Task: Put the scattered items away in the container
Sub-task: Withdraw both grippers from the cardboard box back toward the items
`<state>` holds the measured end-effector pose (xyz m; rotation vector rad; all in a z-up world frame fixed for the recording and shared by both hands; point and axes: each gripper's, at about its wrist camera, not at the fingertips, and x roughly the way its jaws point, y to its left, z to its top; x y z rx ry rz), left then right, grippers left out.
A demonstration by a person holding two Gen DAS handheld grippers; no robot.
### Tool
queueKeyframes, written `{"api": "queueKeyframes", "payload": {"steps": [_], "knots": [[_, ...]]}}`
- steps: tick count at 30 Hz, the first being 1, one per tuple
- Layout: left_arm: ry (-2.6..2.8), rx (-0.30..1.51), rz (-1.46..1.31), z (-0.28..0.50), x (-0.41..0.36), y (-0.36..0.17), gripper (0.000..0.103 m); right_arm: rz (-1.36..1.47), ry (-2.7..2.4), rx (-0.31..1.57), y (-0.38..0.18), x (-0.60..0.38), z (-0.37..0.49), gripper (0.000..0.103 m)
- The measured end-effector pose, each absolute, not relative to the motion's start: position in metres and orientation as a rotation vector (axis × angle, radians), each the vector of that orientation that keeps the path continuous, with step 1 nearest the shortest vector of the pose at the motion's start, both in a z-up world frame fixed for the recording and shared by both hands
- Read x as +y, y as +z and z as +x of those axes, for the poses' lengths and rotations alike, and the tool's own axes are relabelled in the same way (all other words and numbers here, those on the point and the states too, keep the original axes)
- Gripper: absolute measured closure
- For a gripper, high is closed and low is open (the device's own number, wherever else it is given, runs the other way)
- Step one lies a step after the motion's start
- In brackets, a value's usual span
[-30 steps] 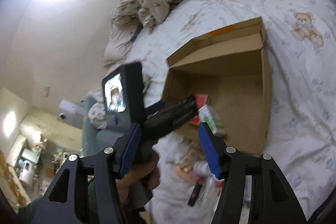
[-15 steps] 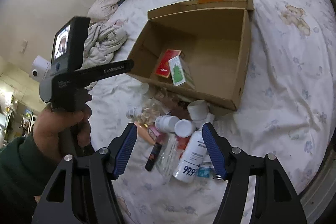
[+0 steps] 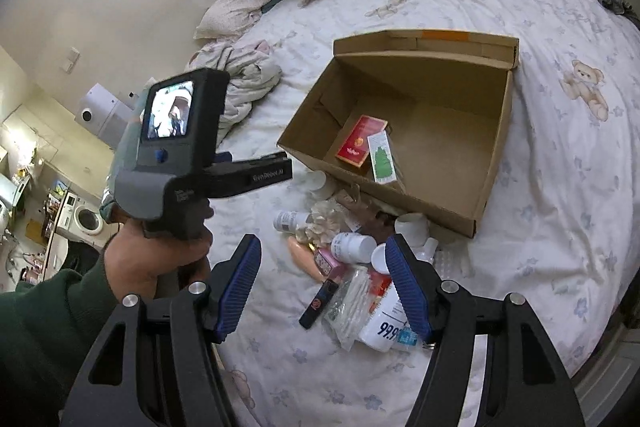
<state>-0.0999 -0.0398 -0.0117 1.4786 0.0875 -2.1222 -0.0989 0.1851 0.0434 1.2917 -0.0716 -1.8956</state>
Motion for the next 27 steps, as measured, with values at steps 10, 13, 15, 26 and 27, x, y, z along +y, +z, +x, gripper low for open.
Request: {"api": "queueKeyframes", "payload": {"steps": [10,13,15,26,27], "knots": [[-2.171,0.074,1.516,-0.095,-0.029,-0.01,0.025,1.305,-1.931,-0.087,0.042,0.191,-0.113,0.034],[-2.197,0.091,1.556,-0.088,-0.027,-0.014,0.025,1.322,-1.936,-0.09,0.037,0.192,-0.114,0.034],[-2.228,0.093,1.579,-0.083,-0.025,-0.016,0.025,1.341,-1.948,-0.086,0.031,0.193,-0.115,0.034],[-2.413,0.125,1.696,-0.056,-0.026,-0.02,0.025,1.43,-2.007,-0.02,-0.002,0.184,-0.111,0.034],[-2.429,0.131,1.7,-0.054,-0.029,-0.02,0.025,1.432,-2.01,-0.022,-0.003,0.183,-0.11,0.034]]}}
